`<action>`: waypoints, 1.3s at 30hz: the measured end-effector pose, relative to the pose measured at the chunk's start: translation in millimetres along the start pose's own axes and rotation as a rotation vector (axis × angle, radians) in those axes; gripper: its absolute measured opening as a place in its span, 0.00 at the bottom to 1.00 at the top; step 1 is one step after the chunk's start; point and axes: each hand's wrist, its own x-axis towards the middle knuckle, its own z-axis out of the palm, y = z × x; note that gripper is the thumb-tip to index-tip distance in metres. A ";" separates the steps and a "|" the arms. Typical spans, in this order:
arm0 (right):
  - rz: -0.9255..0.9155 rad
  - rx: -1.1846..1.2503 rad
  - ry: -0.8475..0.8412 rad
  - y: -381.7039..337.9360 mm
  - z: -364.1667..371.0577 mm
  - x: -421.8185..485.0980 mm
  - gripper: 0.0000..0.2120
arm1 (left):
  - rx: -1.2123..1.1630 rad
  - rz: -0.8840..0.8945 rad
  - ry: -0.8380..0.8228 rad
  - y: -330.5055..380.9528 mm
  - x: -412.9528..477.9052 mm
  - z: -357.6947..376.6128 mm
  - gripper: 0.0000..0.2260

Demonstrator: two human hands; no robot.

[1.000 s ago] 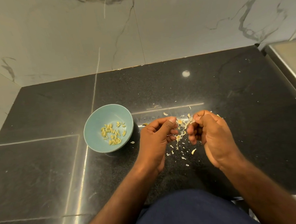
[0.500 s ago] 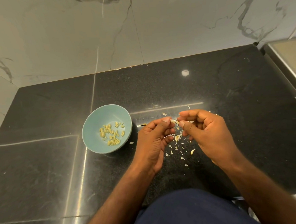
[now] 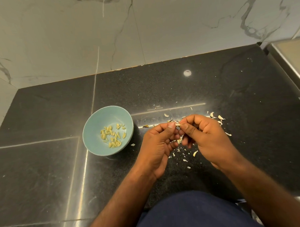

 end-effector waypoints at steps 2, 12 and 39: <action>0.054 0.122 -0.026 -1.7 -0.7 0.0 0.06 | -0.009 -0.004 -0.022 0.1 0.0 -0.5 0.08; 0.235 0.387 -0.062 -7.5 0.5 -2.5 0.10 | 0.044 0.137 -0.051 -3.0 -1.9 0.9 0.08; 0.104 -0.054 -0.139 -0.3 -5.7 -3.9 0.14 | 1.184 0.698 -0.153 4.4 10.2 -14.2 0.08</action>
